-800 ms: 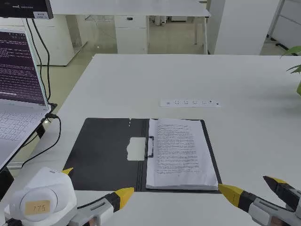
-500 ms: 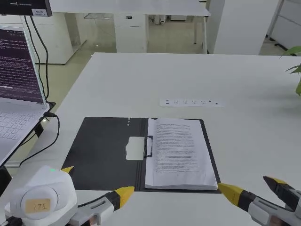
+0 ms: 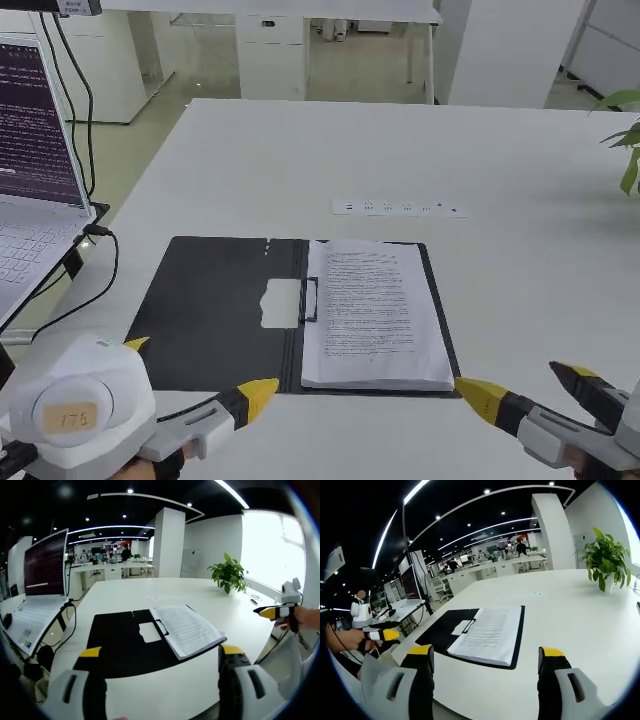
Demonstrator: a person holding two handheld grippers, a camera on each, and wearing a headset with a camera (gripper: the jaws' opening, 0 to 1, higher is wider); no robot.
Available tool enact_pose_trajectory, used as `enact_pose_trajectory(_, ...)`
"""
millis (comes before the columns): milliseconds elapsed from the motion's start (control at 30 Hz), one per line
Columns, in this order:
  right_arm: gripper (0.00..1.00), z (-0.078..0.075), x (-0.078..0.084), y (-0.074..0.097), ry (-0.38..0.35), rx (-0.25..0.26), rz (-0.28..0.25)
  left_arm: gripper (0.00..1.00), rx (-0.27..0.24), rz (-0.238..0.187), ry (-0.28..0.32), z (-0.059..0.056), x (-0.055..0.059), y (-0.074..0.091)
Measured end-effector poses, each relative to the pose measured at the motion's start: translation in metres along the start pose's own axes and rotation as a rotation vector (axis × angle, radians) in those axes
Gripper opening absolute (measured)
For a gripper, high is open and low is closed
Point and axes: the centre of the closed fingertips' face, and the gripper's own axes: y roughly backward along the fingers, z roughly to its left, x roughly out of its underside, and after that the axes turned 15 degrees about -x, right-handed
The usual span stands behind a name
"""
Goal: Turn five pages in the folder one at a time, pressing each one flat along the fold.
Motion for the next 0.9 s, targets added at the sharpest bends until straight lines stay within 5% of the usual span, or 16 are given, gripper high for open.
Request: enact_pose_trajectory(900,0.85,-0.0038,0.0020,0.0049,0.001,-0.010,0.005,0.93,-0.014,0.008,-0.015,-0.0035,0.0022,0.0056)
